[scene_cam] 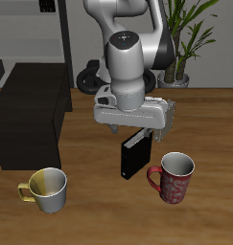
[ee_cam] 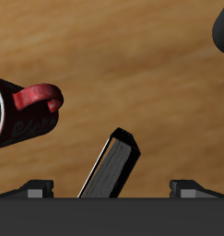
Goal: Place the black book flat on top of the shelf and place the white-yellow mug on top of the shelf
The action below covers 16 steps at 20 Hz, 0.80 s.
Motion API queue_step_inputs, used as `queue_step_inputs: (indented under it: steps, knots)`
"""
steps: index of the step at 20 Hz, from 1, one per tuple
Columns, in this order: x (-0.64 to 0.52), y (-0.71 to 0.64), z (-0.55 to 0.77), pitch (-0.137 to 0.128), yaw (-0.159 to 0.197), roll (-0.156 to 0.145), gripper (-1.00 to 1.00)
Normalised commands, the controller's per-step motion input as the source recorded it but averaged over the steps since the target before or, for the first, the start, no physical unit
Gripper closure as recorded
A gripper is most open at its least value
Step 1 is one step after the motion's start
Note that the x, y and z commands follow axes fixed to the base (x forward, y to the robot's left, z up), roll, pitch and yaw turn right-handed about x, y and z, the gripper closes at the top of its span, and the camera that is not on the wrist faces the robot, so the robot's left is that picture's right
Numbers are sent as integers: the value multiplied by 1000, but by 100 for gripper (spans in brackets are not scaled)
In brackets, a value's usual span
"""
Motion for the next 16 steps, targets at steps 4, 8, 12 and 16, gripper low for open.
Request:
queue_step_inputs:
  steps: [4, 8, 12, 16]
  knots:
    - [40, -10, -273, 33, -32, 8, -100]
    - [-21, 25, -240, 27, -28, 6, -100]
    - [-23, 78, -127, 17, -13, 25, -100]
    - [-7, 48, -143, 41, -11, 14, -100]
